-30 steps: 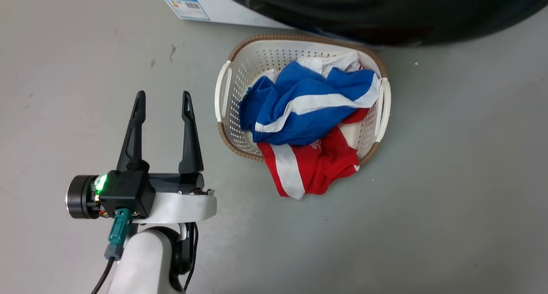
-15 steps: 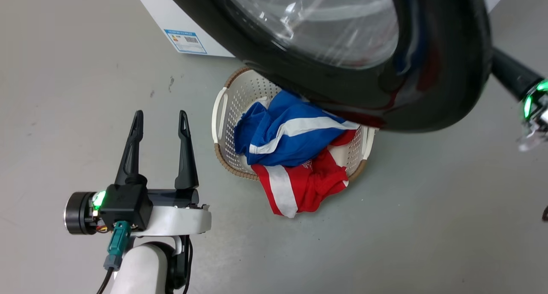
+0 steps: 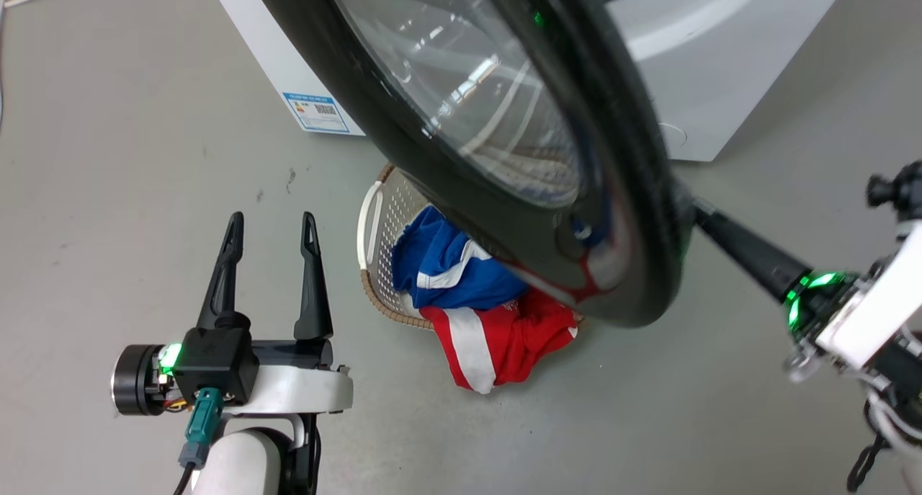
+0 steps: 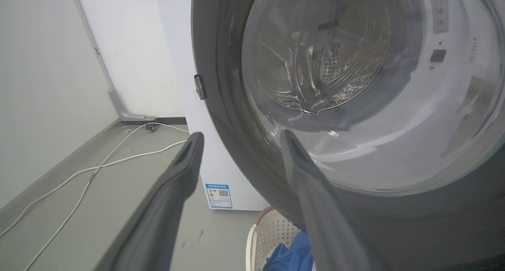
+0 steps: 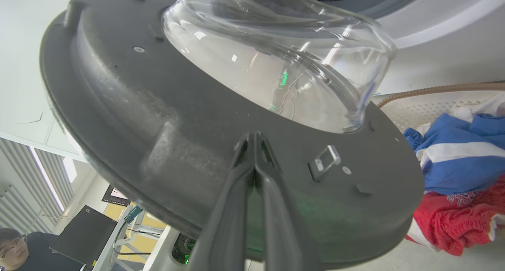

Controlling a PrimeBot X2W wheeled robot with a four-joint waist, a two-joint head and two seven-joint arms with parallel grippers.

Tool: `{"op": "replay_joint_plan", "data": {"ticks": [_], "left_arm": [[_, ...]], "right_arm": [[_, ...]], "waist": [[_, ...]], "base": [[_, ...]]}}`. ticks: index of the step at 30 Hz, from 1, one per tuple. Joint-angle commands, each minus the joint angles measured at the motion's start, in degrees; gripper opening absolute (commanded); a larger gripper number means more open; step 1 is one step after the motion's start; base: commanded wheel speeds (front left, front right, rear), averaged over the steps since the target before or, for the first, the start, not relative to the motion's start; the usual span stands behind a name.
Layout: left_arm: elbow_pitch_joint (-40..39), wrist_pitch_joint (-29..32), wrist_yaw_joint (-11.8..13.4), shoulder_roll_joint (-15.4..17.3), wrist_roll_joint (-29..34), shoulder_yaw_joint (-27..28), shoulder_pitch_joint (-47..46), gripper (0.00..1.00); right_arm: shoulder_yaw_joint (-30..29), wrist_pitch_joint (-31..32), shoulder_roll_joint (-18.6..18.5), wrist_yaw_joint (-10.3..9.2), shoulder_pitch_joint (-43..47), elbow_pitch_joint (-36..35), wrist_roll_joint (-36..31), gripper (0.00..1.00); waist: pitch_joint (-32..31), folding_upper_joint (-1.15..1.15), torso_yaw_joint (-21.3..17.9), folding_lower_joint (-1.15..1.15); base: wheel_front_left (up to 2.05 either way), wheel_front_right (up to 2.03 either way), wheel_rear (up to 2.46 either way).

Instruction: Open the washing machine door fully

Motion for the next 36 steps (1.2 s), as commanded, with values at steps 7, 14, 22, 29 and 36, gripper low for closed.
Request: {"op": "replay_joint_plan", "data": {"ticks": [7,14,22,29,36], "left_arm": [[0.71,-0.16,-0.11,-0.02,-0.13,-0.19,1.78,1.0],[0.68,-0.16,-0.33,-0.02,0.2,0.15,3.53,1.0],[1.24,-0.16,-0.53,-0.02,0.29,-0.09,4.25,1.0],[1.66,-0.16,-0.48,-0.02,0.08,-0.28,4.62,1.0],[2.09,-0.16,-0.25,-0.01,-0.15,-0.33,5.15,1.0]], "right_arm": [[4.33,-1.94,2.63,0.16,6.99,-3.41,-0.78,0.0],[8.1,-3.46,4.7,0.16,11.49,-5.02,-0.25,0.0],[12.55,-3.22,6.62,0.16,12.47,-4.41,0.21,0.0],[16.33,-2.56,7.98,0.17,12.56,-2.77,-0.06,0.0],[19.83,-1.84,9.45,0.17,11.8,-0.45,0.29,0.0]], "waist": [[-3.04,0.0,0.29,0.0],[-4.89,0.0,0.59,0.0],[-5.77,0.0,1.14,0.0],[-6.54,0.0,1.51,0.0],[-7.3,0.0,1.49,0.0]], "base": [[0.0,0.0,0.0],[0.0,0.0,0.0],[0.0,0.0,0.0],[0.0,0.0,0.0],[0.0,0.0,0.0]]}}
